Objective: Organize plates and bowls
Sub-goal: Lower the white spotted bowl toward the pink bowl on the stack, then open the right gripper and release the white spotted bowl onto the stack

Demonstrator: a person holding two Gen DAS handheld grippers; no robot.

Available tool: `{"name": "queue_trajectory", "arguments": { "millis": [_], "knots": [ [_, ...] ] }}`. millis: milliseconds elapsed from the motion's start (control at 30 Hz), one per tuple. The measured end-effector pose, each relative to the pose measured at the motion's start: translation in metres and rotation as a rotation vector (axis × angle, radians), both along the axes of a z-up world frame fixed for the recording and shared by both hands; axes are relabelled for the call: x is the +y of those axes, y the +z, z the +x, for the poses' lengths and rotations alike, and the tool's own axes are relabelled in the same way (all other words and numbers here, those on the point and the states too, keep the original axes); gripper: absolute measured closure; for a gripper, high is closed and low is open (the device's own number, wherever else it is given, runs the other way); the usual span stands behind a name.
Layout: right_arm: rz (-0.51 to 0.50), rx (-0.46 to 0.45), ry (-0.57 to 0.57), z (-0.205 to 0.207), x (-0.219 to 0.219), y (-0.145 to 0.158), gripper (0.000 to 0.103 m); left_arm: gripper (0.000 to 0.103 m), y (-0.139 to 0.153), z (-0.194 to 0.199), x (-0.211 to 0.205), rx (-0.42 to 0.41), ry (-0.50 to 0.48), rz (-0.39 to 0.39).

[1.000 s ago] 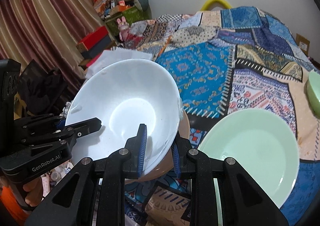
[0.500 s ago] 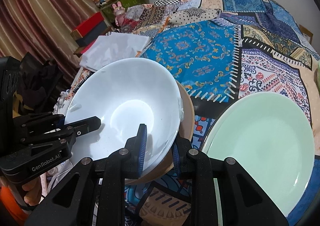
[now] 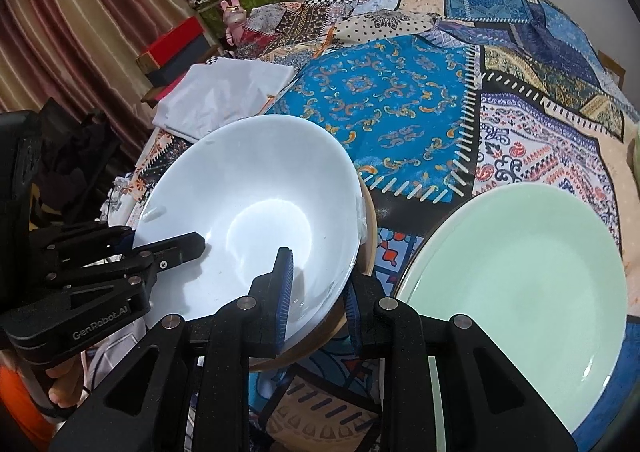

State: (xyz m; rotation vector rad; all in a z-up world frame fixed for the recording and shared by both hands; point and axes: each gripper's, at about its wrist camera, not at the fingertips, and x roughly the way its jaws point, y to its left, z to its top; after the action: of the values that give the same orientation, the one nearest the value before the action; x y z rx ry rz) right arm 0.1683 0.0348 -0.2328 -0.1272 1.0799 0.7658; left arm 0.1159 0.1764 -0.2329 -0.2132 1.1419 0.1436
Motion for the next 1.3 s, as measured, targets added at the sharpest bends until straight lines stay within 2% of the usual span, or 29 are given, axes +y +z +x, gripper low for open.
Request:
{"name": "queue_trajectory", "arguments": {
  "millis": [367,833,1000,1067,1167,1233,1300],
  "knots": [
    [0.008,0.002,0.006,-0.001,-0.005,0.006,0.079,0.083,-0.002,0.003,-0.002,0.016,-0.002,0.02],
    [0.01,0.006,0.0,0.0,-0.015,0.011,0.079,0.078,-0.007,0.006,-0.007,0.037,-0.011,0.006],
    [-0.007,-0.027,0.01,-0.002,-0.015,0.016,0.078,0.076,-0.009,0.008,-0.008,0.04,-0.012,0.002],
    [-0.003,-0.083,-0.003,-0.005,-0.019,0.025,0.078,0.075,-0.009,0.009,-0.009,0.041,-0.013,0.007],
    [0.034,-0.124,0.008,-0.003,-0.024,0.041,0.078,0.078,-0.009,0.01,-0.009,0.028,-0.005,0.076],
    [0.03,-0.14,0.004,-0.001,-0.025,0.045,0.078,0.078,-0.004,0.009,-0.004,0.012,-0.007,0.021],
    [0.041,-0.141,0.001,0.0,-0.027,0.045,0.078,0.078,-0.002,0.009,0.0,0.015,0.004,-0.001]
  ]
}}
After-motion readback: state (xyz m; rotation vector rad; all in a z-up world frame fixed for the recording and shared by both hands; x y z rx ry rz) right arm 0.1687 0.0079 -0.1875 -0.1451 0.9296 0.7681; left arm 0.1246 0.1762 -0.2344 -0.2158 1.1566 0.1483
